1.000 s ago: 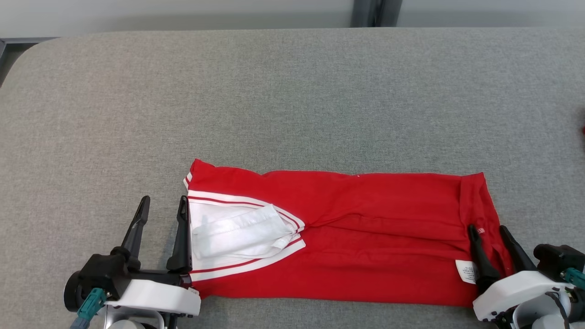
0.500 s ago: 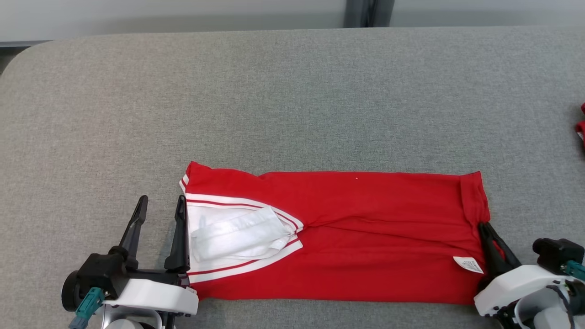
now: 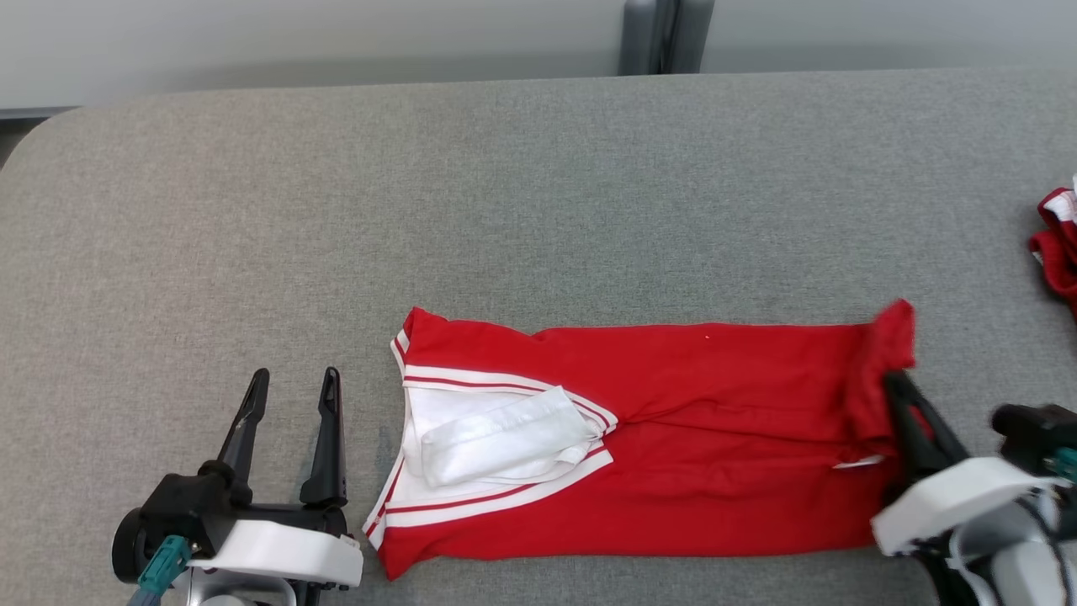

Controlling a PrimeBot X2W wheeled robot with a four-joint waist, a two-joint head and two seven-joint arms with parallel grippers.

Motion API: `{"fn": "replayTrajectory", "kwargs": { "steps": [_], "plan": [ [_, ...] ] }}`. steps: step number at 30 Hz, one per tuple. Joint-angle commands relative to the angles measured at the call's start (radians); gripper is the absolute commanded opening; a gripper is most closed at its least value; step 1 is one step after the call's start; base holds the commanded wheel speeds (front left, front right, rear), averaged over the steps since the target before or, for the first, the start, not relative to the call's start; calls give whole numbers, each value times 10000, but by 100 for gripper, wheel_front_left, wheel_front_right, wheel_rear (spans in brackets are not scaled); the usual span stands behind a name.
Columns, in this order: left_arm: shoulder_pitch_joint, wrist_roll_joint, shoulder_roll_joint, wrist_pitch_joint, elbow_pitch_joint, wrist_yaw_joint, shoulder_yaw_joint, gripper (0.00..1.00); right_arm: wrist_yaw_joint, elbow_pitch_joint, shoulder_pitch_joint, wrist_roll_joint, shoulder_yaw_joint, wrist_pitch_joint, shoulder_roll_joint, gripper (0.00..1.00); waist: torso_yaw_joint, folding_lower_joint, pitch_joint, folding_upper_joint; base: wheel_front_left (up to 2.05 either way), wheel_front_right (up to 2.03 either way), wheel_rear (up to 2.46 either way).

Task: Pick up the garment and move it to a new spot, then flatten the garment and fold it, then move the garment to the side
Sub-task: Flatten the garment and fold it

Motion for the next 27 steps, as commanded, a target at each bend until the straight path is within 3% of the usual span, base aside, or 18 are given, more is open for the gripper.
{"fn": "replayTrajectory", "kwargs": {
  "steps": [1,6,11,16,27],
  "plan": [
    [95,79,14,-39,15,-31,51,100,3,-580,68,-70,249,228,151,0,-65,0,-91,0,0,0,0],
    [105,91,15,-40,42,-54,-22,100,1,-2511,-159,-205,1644,1181,787,0,-132,0,-258,0,0,0,0],
    [-8,100,32,-34,130,-87,-140,100,1,-2953,-695,255,3082,1418,1311,0,24,0,-386,0,0,0,0],
    [-41,61,31,-29,183,-108,-223,100,3,-2236,-1443,993,4649,1090,1519,0,336,0,-418,0,0,0,0],
    [-481,-6,-132,-28,486,-279,-613,100,3,477,-3640,3370,7527,-862,1526,0,1252,0,-18,0,0,0,0]
  ]
}}
